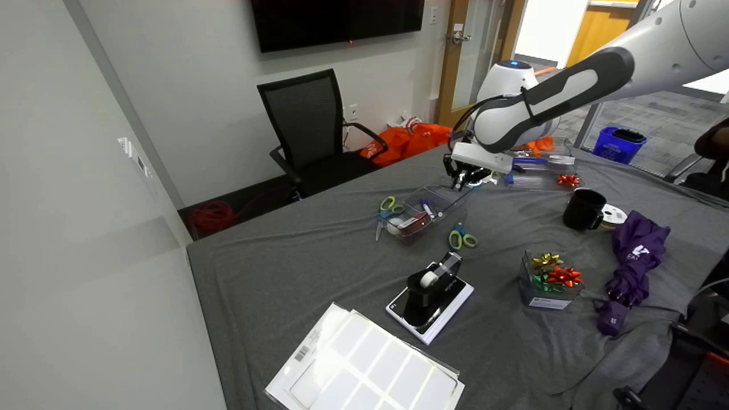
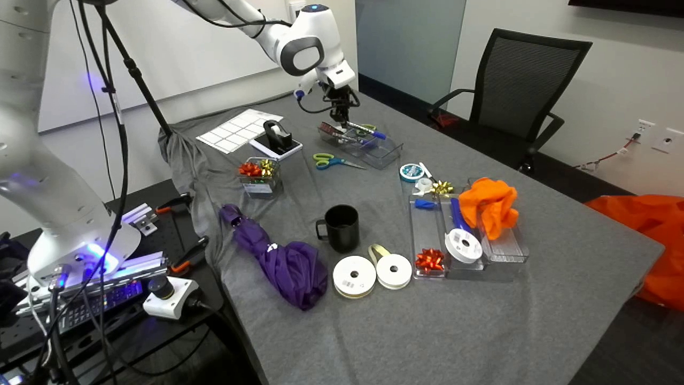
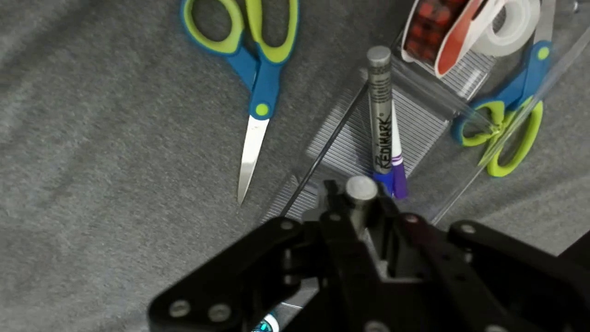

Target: Move the tape dispenser to the left then move the blue and purple markers in the container on the left to the left.

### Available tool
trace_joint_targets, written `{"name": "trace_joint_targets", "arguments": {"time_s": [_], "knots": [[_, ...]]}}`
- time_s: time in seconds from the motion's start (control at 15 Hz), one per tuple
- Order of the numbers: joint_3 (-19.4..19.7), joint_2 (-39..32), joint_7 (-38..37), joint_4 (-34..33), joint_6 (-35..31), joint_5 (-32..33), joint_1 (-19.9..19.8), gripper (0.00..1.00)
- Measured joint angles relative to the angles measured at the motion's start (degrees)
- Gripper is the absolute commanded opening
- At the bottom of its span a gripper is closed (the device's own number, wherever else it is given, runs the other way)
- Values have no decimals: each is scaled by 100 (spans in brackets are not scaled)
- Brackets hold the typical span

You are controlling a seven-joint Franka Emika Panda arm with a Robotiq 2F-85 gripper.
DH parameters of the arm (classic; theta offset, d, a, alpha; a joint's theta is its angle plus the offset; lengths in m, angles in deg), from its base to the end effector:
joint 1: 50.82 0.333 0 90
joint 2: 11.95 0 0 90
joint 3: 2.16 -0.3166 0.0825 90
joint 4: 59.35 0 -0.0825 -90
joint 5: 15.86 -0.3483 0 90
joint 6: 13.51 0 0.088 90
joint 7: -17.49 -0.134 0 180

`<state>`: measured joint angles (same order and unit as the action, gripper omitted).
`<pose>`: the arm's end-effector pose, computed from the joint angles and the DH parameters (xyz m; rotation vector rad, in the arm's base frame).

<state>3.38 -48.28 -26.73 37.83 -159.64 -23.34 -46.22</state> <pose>0.6788 -0.0030 0.2493 -2.7399 1.2621 -0.2996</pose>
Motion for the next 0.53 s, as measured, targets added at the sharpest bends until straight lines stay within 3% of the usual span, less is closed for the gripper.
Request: {"name": "trace_joint_targets", "arguments": {"time_s": [0.53], "knots": [[-248, 15, 2699, 243, 10, -6, -311, 4]]}}
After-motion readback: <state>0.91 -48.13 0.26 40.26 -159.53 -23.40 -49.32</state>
